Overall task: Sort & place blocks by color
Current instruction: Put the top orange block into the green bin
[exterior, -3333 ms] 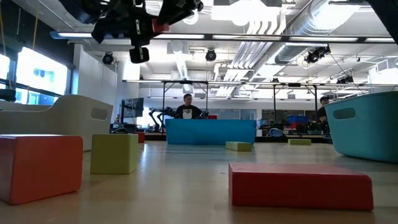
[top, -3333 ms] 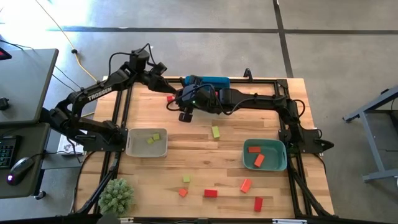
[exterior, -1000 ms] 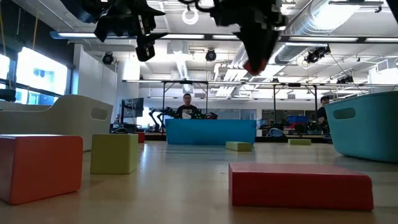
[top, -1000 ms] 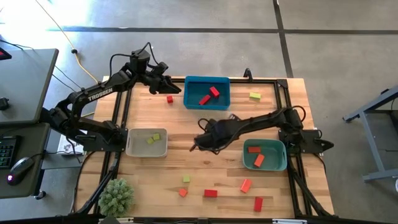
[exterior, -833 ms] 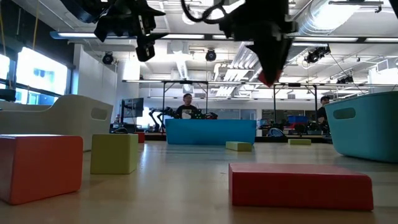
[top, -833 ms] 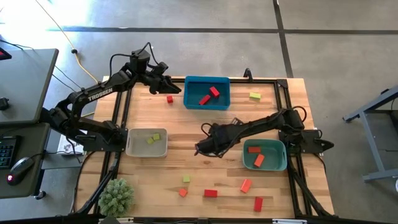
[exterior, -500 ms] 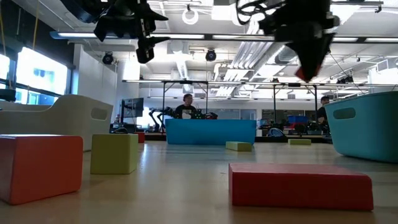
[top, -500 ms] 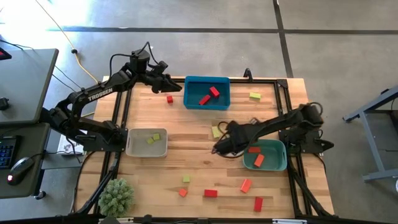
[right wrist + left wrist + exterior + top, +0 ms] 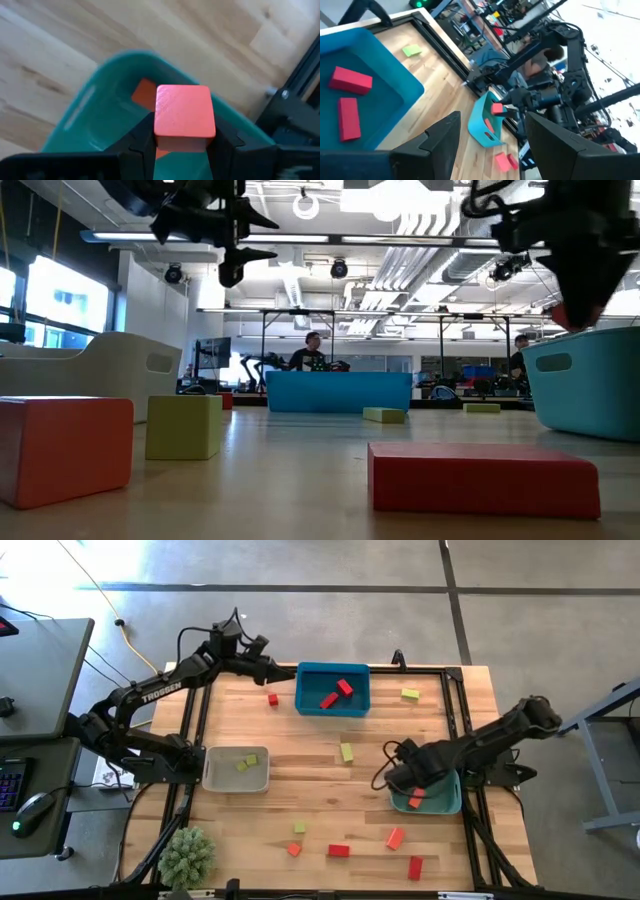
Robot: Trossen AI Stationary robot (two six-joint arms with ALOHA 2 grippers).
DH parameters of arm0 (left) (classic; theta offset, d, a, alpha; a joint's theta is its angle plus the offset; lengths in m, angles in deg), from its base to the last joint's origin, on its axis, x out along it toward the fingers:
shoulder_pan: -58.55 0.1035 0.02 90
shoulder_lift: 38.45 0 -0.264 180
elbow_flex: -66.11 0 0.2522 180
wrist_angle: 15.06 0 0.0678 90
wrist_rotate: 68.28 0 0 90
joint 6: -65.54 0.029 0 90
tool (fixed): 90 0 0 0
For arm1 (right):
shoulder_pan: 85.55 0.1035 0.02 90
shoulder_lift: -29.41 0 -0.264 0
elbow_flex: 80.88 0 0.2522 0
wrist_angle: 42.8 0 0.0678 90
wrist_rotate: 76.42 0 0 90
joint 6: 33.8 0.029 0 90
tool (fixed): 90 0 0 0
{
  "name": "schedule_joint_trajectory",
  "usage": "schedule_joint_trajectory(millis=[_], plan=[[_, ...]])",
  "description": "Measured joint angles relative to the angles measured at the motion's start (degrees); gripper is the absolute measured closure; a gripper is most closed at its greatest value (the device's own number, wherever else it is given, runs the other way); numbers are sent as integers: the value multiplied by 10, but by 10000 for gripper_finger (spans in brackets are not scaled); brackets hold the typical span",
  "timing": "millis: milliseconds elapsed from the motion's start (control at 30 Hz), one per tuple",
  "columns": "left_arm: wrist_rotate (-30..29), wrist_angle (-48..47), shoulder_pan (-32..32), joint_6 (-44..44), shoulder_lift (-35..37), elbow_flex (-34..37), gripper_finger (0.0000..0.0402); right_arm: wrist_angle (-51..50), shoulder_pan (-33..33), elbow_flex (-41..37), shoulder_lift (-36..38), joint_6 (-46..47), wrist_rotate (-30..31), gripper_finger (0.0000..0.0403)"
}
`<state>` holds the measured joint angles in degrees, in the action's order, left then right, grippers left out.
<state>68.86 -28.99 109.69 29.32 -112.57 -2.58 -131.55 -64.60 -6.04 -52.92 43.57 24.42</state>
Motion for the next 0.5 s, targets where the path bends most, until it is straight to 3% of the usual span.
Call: schedule_joint_trajectory(millis=[233,500], plan=[[-44,0,-38,-26,0,0,190,87,28,-64,16,12,-68,291],[-102,0,-87,-40,0,0,190,130,52,-93,16,11,-75,274]])
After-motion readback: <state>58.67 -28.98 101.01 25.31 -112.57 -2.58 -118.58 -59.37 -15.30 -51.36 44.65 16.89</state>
